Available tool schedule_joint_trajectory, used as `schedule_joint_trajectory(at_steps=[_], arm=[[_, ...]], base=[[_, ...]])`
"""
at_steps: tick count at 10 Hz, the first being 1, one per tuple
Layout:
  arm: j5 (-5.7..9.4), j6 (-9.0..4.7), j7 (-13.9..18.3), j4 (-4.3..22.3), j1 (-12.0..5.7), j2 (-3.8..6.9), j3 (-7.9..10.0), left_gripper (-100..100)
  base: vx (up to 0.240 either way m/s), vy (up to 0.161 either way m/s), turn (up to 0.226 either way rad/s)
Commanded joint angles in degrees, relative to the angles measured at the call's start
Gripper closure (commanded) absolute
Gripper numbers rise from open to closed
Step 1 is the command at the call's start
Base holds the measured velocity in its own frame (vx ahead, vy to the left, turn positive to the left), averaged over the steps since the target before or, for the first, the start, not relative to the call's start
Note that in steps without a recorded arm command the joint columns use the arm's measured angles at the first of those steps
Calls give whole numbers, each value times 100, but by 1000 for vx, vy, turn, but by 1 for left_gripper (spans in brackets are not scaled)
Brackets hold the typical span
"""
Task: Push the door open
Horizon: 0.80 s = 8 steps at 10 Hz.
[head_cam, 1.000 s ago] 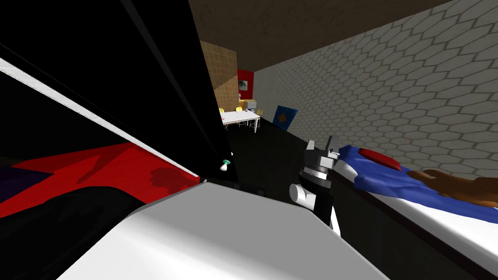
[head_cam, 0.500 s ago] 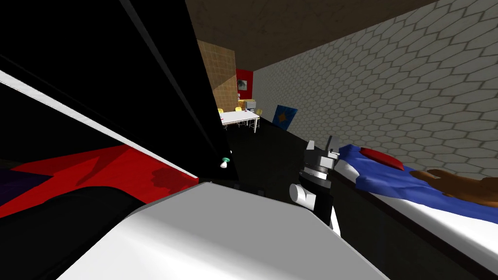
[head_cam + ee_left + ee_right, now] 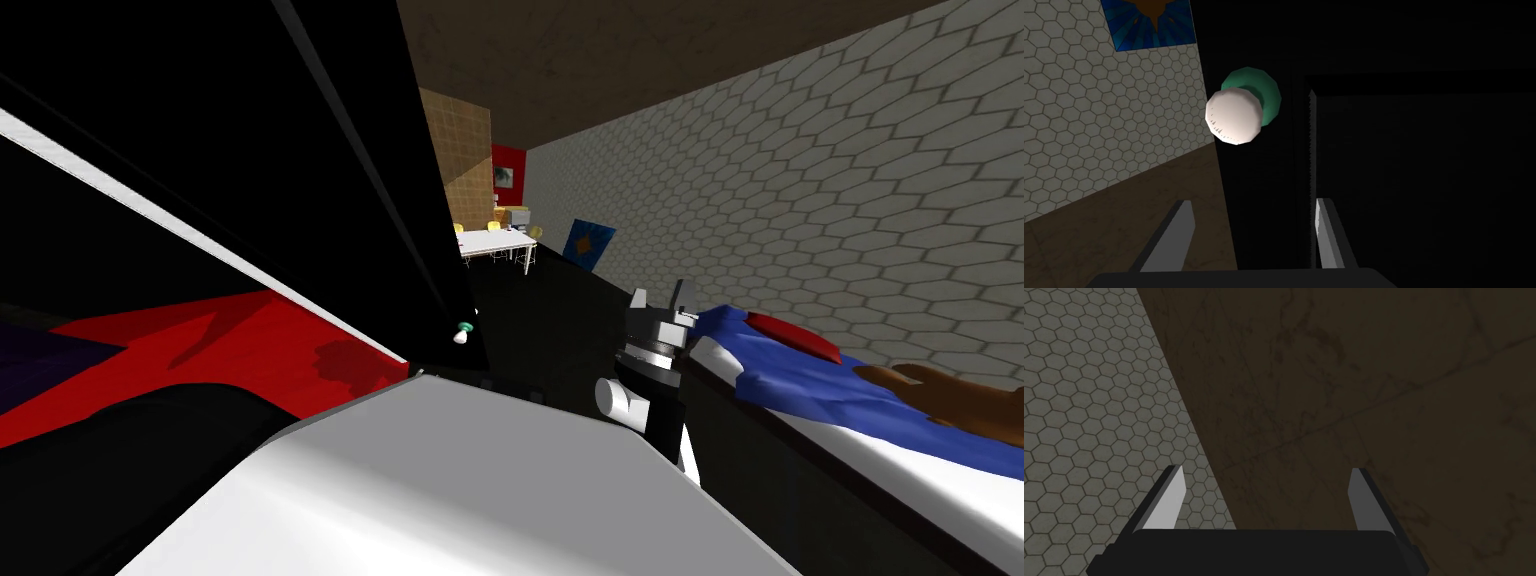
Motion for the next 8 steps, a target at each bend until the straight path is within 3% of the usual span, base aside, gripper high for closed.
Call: schedule_joint_trajectory(at_steps=[1, 3, 4, 5, 8], arm=[[111, 76, -30, 34, -42, -61, 59, -100], [257, 163, -46, 58, -83, -380, 140, -100], [215, 143, -36, 29, -59, -302, 115, -100], [240, 221, -34, 30, -115, -145, 122, -100], [284, 391, -24, 27, -247, -16, 132, -100]], base=[[23, -149, 114], [50, -187, 126], [25, -70, 26], [86, -25, -26], [192, 0, -28]])
